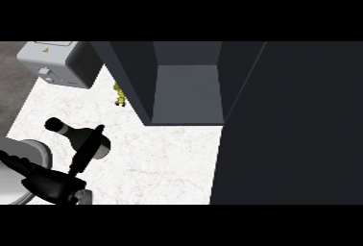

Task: Pick up the wine, place it into the cabinet and close the cabinet

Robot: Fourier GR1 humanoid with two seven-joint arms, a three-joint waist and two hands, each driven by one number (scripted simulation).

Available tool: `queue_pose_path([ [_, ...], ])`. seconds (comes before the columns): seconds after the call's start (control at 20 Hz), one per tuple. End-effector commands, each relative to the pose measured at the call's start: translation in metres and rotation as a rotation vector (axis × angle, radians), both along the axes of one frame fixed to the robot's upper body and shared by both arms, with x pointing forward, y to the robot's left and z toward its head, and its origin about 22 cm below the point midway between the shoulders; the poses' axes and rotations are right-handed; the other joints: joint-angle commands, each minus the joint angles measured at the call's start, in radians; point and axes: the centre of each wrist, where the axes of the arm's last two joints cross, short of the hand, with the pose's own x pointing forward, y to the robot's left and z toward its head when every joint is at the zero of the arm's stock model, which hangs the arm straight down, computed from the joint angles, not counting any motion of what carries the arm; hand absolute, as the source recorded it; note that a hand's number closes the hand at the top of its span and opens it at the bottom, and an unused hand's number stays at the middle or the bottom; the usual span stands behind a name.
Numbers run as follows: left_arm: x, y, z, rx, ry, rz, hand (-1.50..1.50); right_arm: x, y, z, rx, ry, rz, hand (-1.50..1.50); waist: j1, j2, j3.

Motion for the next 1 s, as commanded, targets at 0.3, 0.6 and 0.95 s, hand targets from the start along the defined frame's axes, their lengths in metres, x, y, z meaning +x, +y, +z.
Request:
queue_pose_path([
  [0.3, -0.012, 0.009, -0.016, -0.024, 0.03, 0.027, -1.5, -0.019, -0.006, 0.007, 0.054, -0.029, 0.066, -1.5, -0.001, -0.001, -0.002],
  [0.6, -0.008, -0.01, -0.017, -0.04, 0.019, -0.02, -1.5, -0.021, -0.001, 0.01, 0.073, -0.023, 0.042, -1.5, -0.002, -0.002, -0.003],
  [0.95, 0.002, 0.0, -0.022, -0.068, 0.059, -0.025, -1.5, -0.02, -0.002, 0.014, 0.062, -0.044, 0.068, -1.5, -0.008, -0.001, -0.005],
])
